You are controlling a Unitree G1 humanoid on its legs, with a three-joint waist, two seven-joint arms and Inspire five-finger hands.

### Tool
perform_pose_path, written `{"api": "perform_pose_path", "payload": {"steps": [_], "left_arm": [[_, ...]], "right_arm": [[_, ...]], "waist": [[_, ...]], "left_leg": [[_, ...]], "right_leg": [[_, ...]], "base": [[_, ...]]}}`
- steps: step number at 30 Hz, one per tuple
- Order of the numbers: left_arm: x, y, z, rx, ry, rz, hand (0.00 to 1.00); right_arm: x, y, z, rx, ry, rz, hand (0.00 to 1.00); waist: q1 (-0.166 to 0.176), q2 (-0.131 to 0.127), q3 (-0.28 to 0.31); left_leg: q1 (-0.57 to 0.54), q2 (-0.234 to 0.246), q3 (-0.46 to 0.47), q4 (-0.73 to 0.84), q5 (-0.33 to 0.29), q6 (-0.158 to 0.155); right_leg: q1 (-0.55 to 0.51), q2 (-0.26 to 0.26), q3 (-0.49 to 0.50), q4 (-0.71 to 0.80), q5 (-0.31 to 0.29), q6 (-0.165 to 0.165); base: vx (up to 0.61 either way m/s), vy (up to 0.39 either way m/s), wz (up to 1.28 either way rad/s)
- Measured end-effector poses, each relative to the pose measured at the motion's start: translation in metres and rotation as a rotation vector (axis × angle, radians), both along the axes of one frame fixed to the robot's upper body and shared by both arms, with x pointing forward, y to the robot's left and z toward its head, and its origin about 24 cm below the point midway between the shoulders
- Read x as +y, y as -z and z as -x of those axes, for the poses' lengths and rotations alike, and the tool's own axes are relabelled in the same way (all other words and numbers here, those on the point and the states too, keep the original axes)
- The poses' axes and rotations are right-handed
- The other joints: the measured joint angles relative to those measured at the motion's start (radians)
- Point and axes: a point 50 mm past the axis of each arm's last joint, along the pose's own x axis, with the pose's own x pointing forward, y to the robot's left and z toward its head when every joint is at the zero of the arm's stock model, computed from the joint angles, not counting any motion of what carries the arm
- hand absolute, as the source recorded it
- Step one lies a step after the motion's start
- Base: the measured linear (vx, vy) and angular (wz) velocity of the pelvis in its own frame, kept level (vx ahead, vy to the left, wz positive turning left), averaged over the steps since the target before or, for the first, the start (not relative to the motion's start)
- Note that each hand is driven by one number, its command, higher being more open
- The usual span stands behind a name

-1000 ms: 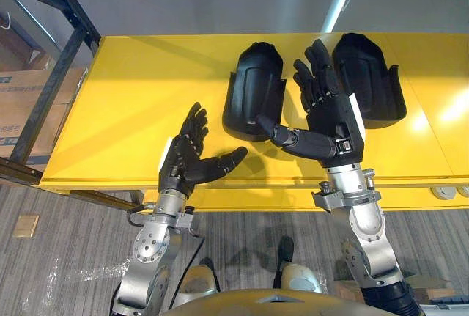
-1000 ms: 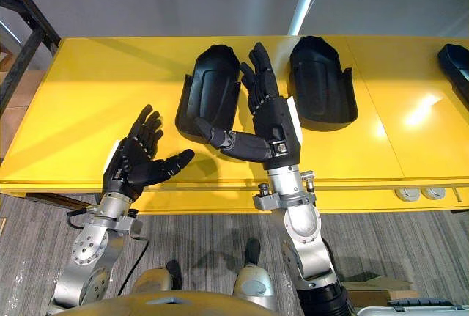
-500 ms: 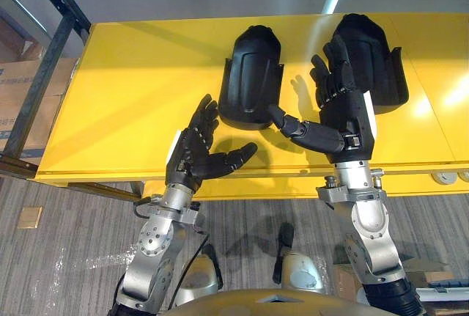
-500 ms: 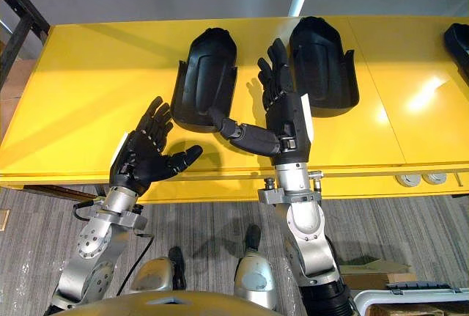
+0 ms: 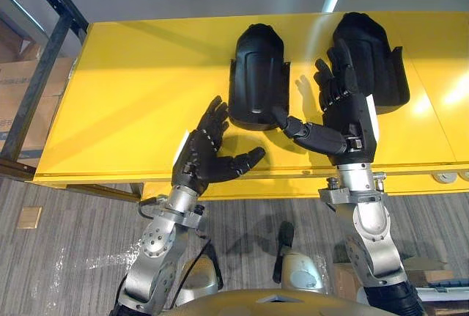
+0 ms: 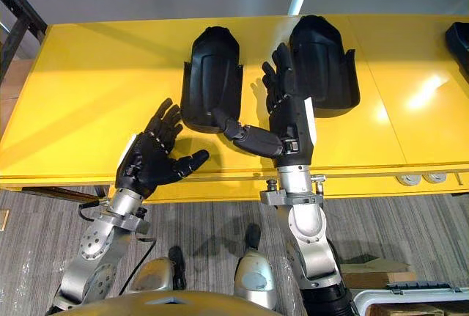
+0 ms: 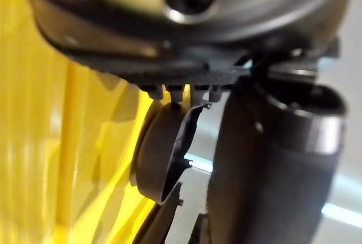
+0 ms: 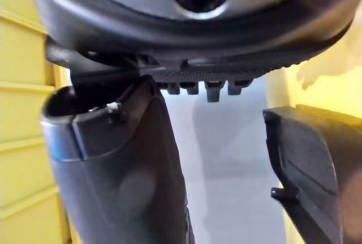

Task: Walk over and take three plastic housings, then place them on the shelf

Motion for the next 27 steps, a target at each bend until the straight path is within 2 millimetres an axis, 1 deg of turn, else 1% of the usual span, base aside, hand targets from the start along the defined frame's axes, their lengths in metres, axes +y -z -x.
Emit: {"api": "perform_pose_path", "payload": {"steps": [4, 14, 16, 20, 21, 23, 25, 26, 27], "left_arm": [[-0.004, 0.0, 0.0, -0.002, 0.016, 0.002, 1.0], [-0.006, -0.005, -0.004, -0.023, 0.011, -0.002, 1.0], [-0.004, -0.005, -0.004, -0.026, -0.031, -0.038, 1.0], [0.002, -0.005, -0.006, -0.029, -0.123, -0.068, 1.0], [0.005, -0.006, -0.007, -0.039, -0.174, -0.091, 1.0], [0.013, -0.009, -0.007, -0.052, -0.248, -0.08, 1.0], [0.022, -0.014, -0.007, -0.092, -0.341, -0.074, 1.0], [0.024, -0.015, -0.007, -0.1, -0.356, -0.067, 1.0], [0.026, -0.017, -0.007, -0.114, -0.376, -0.055, 1.0]], "right_arm": [[0.0, 0.002, 0.001, 0.012, 0.009, 0.006, 1.0], [0.003, 0.01, 0.003, 0.045, 0.002, 0.036, 1.0], [0.003, 0.013, 0.005, 0.061, 0.016, 0.073, 1.0], [0.002, 0.017, 0.004, 0.087, 0.033, 0.071, 1.0], [0.001, 0.018, 0.005, 0.099, 0.041, 0.065, 1.0], [-0.001, 0.022, 0.007, 0.123, 0.069, 0.051, 1.0], [-0.005, 0.035, 0.006, 0.179, 0.137, 0.007, 1.0], [-0.006, 0.039, 0.005, 0.198, 0.16, -0.007, 1.0], [-0.009, 0.048, 0.004, 0.239, 0.206, -0.03, 1.0]], "waist": [[-0.01, 0.001, -0.001], [-0.008, 0.004, -0.003], [-0.007, 0.004, -0.004], [-0.008, 0.004, -0.004], [-0.007, 0.004, -0.004], [-0.006, 0.004, -0.004], [-0.004, 0.002, -0.005], [-0.004, 0.002, -0.005], [-0.003, 0.002, -0.006]], "left_leg": [[0.007, 0.001, 0.009, -0.003, 0.001, 0.0], [0.009, 0.0, 0.008, -0.007, 0.002, -0.001], [0.009, -0.001, 0.005, -0.016, 0.008, -0.001], [0.009, 0.0, 0.001, -0.017, 0.01, -0.002], [0.009, 0.0, -0.001, -0.017, 0.011, -0.001], [0.009, 0.0, -0.004, -0.019, 0.013, -0.001], [0.009, 0.0, -0.008, -0.024, 0.017, -0.001], [0.009, 0.0, -0.009, -0.027, 0.018, -0.001], [0.01, -0.001, -0.012, -0.032, 0.022, -0.002]], "right_leg": [[0.0, 0.002, 0.009, 0.0, 0.0, 0.0], [0.001, 0.002, 0.007, 0.0, 0.001, 0.001], [0.001, 0.002, 0.003, -0.002, 0.001, 0.001], [0.002, 0.002, 0.0, -0.002, 0.001, 0.001], [0.004, 0.002, -0.003, -0.002, 0.001, 0.001], [0.006, 0.002, -0.006, -0.002, 0.001, 0.001], [0.007, 0.002, -0.01, -0.002, 0.0, 0.0], [0.008, 0.002, -0.012, -0.002, 0.0, -0.001], [0.011, 0.001, -0.017, -0.004, 0.0, -0.001]], "base": [[-0.03, -0.006, -0.06], [0.0, 0.0, 0.0], [-0.01, -0.008, 0.04], [-0.01, -0.003, 0.02], [-0.03, -0.001, 0.05], [-0.03, -0.002, 0.05], [-0.04, -0.007, 0.05], [-0.03, -0.01, 0.1], [-0.02, -0.005, 0.1]]}}
